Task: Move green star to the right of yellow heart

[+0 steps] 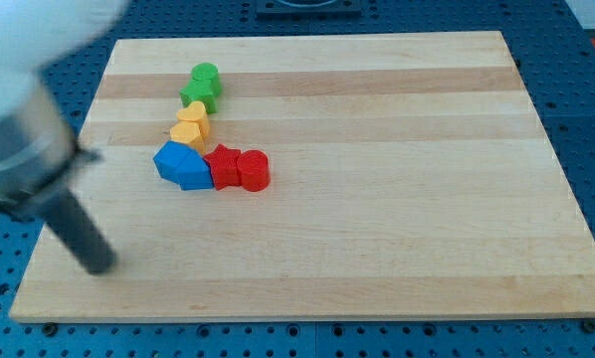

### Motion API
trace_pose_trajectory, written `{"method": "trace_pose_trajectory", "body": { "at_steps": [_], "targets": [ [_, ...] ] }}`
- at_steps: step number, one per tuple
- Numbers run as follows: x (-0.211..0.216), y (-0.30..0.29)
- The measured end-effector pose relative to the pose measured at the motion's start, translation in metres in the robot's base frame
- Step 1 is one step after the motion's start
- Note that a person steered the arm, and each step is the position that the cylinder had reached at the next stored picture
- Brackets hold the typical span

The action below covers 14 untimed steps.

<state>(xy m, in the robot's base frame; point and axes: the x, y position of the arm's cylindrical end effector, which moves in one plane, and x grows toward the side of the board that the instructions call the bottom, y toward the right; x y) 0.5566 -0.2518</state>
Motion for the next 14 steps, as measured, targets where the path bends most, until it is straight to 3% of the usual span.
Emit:
{"method": "trace_pose_trajectory", "body": {
  "at_steps": [1, 2, 3, 5, 7, 11, 14],
  "targets": [
    [-0.091, -0.036],
    [-0.166, -0.031],
    [-0.181, -0.031],
    [-0.223, 0.057],
    [-0.236, 0.096],
    [-0.263, 0.117],
    [-0.245, 0.136]
  ]
}}
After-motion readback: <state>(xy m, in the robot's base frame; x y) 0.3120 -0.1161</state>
